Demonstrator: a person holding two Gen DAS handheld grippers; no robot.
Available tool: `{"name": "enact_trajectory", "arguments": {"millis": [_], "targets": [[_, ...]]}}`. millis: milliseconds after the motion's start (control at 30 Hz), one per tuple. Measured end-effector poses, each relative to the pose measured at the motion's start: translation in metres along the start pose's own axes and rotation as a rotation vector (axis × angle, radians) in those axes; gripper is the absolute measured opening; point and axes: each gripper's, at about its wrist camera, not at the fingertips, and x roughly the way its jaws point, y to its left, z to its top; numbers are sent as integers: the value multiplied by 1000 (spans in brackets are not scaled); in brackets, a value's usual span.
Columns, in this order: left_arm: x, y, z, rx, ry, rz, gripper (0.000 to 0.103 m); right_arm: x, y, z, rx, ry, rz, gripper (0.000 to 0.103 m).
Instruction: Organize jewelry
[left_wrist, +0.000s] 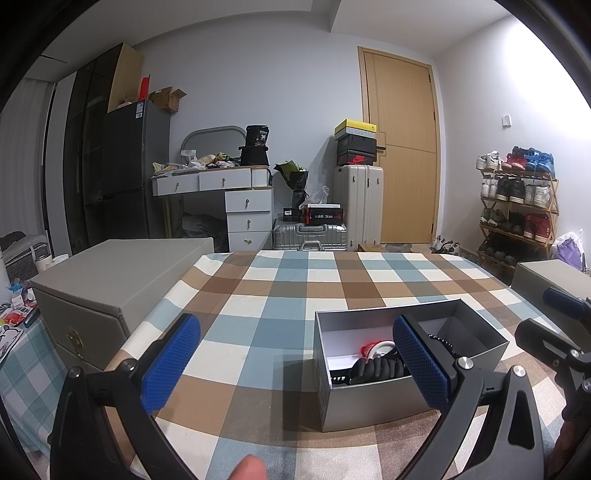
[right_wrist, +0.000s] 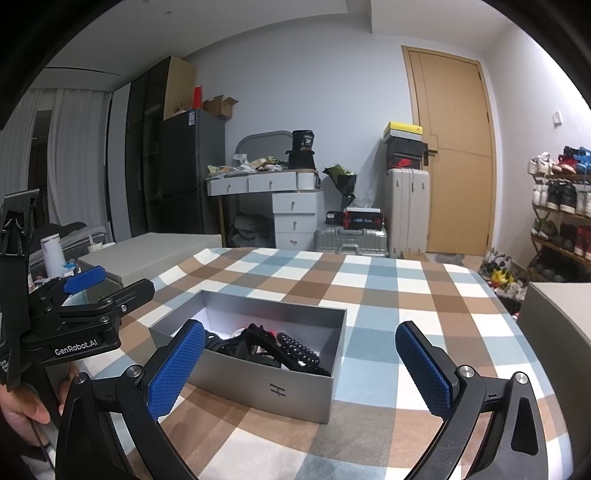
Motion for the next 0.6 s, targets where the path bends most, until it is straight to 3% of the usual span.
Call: {"name": "enact_trajectory", "arguments": {"millis": [600], "targets": [[0,0,-1,-5,1,20,102,-1,0,0,5,0,-1,103]]}}
